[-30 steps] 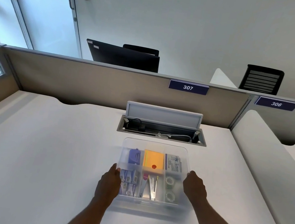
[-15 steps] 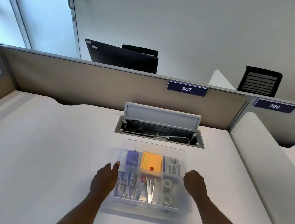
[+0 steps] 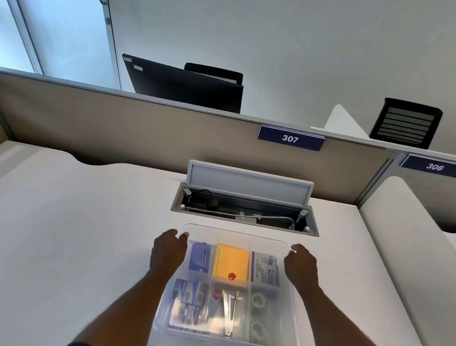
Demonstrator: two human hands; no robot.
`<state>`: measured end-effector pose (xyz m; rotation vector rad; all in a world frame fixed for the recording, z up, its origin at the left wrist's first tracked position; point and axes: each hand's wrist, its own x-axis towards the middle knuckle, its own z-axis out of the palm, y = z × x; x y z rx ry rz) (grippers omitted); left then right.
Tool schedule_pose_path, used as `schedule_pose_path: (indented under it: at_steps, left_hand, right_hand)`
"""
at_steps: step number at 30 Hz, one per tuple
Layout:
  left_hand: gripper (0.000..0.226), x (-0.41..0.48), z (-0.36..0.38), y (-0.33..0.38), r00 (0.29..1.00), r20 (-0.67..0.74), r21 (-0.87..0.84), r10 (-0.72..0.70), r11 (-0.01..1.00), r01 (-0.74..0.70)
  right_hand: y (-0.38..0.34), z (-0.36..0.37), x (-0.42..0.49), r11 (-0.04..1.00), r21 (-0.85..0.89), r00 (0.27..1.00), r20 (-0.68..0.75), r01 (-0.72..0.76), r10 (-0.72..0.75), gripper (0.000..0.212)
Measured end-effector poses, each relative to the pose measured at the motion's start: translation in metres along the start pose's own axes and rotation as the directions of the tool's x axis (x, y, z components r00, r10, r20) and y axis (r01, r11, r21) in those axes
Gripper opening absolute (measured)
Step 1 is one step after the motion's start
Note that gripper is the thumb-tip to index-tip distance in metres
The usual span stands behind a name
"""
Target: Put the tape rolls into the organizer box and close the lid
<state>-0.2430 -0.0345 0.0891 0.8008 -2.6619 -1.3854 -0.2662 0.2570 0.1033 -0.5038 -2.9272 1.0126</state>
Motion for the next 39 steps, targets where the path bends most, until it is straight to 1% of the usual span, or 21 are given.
schedule_pose_path:
  at_steps: [3, 7, 11, 17, 21, 25, 29, 32, 34, 35, 36, 37, 39]
  left_hand:
    - [0.042, 0.011, 0.004, 0.002, 0.999, -0.029, -0.019, 0.035, 0.999, -0.035]
    - [0.035, 0.024, 0.014, -0.003, 0.986, -0.041, 0.069, 0.164, 0.985, -0.161]
    - [0.031, 0.025, 0.022, -0.008, 0.972, -0.086, 0.092, 0.219, 0.973, -0.211]
    - [0.03, 0.024, 0.029, -0.012, 0.969, -0.121, 0.062, 0.214, 0.976, -0.208]
    - [0.031, 0.024, 0.03, -0.014, 0.965, -0.127, 0.073, 0.232, 0.972, -0.224]
    - [0.032, 0.024, 0.029, -0.012, 0.967, -0.103, 0.076, 0.234, 0.971, -0.227]
    - [0.034, 0.027, 0.026, -0.014, 0.972, -0.028, 0.111, 0.235, 0.967, -0.23]
    - [0.042, 0.021, 0.021, -0.008, 0.968, 0.085, 0.217, 0.234, 0.944, -0.247]
    - [0.051, 0.013, 0.017, 0.0, 0.968, 0.137, 0.224, 0.212, 0.945, -0.239]
    - [0.055, 0.01, 0.017, 0.002, 0.964, 0.131, 0.238, 0.23, 0.937, -0.256]
    - [0.059, 0.004, 0.016, 0.008, 0.957, 0.122, 0.265, 0.264, 0.92, -0.288]
    - [0.062, 0.001, 0.018, 0.011, 0.94, 0.107, 0.297, 0.324, 0.892, -0.341]
    - [0.066, -0.009, 0.018, 0.021, 0.897, 0.108, 0.349, 0.43, 0.828, -0.439]
  right_hand:
    - [-0.001, 0.006, 0.014, 0.998, 0.04, 0.999, 0.003, 0.043, -0.043, 0.029]
    - [0.003, 0.013, 0.027, 0.996, 0.042, 0.996, 0.019, 0.083, -0.084, 0.029]
    - [0.009, 0.023, 0.031, 0.996, 0.032, 0.996, 0.028, 0.082, -0.083, 0.032]
    - [0.015, 0.035, 0.03, 0.996, 0.051, 0.996, -0.056, 0.078, -0.075, 0.031]
    - [0.015, 0.038, 0.03, 0.997, 0.035, 0.994, -0.083, 0.069, -0.066, 0.032]
    - [0.013, 0.038, 0.03, 0.998, 0.035, 0.996, -0.067, 0.055, -0.053, 0.032]
    - [0.013, 0.033, 0.034, 0.998, 0.014, 0.999, -0.002, 0.054, -0.054, 0.034]
    - [0.011, 0.025, 0.033, 0.996, -0.07, 0.995, 0.096, 0.046, -0.039, 0.037]
    - [0.006, 0.019, 0.029, 0.979, -0.196, 0.992, 0.123, 0.051, -0.027, 0.04]
    - [0.001, 0.016, 0.025, 0.958, -0.277, 0.993, 0.11, 0.074, -0.045, 0.042]
    - [-0.005, 0.013, 0.019, 0.928, -0.359, 0.994, 0.085, 0.098, -0.072, 0.044]
    - [-0.007, 0.013, 0.015, 0.889, -0.436, 0.99, 0.042, 0.14, -0.135, 0.047]
    - [-0.012, 0.014, 0.007, 0.832, -0.512, 0.969, 0.007, 0.215, -0.247, 0.057]
